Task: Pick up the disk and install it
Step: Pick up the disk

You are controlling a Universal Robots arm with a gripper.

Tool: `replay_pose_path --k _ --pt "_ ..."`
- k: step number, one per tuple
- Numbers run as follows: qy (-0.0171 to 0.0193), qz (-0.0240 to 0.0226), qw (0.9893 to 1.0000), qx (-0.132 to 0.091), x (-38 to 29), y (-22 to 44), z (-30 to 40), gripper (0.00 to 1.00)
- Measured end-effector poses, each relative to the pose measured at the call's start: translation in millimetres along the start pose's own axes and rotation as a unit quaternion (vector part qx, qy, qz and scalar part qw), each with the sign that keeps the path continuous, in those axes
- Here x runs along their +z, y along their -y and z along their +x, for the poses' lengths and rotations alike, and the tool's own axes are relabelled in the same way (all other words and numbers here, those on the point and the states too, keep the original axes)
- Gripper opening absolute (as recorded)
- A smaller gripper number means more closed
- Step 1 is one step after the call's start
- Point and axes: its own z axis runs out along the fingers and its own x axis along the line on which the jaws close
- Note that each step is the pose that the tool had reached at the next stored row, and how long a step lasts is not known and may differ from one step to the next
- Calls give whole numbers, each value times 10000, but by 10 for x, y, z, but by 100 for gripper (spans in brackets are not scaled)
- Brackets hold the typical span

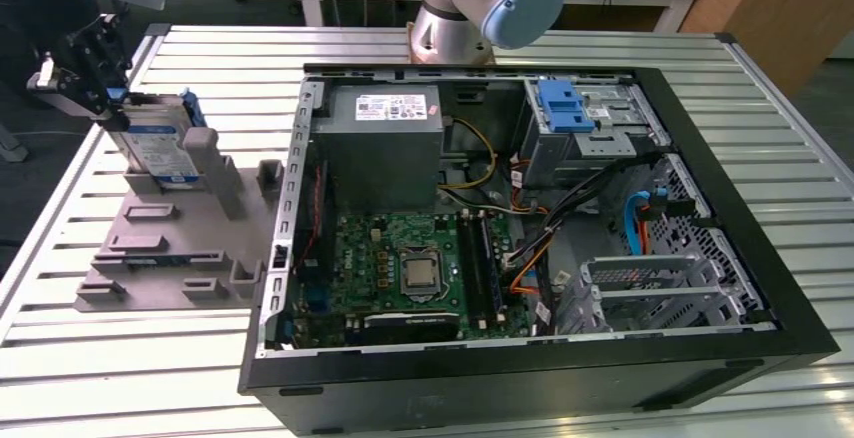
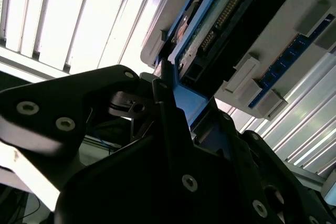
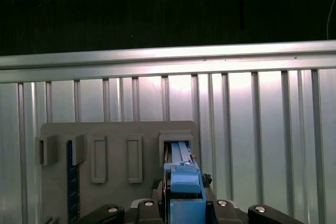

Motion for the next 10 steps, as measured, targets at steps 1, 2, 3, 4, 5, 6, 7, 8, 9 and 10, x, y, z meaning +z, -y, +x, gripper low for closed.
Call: replay_pose_path --k 1,2,3,4,5,6,7,8,9,10 --pt "0 0 10000 0 0 0 0 36" --pt "0 0 10000 0 -1 0 0 36" --pt "-1 -1 10000 0 -7 0 0 36" --pt "-2 0 10000 0 -13 0 0 36" --pt "-2 0 10000 0 -22 0 0 36" --pt "-2 0 10000 0 -31 0 0 36" --pt "-2 0 10000 0 -41 0 0 36" --pt "-2 0 10000 0 -50 0 0 36" --pt "-2 0 10000 0 -57 0 1 36" --pt "-1 1 10000 0 -59 0 1 36"
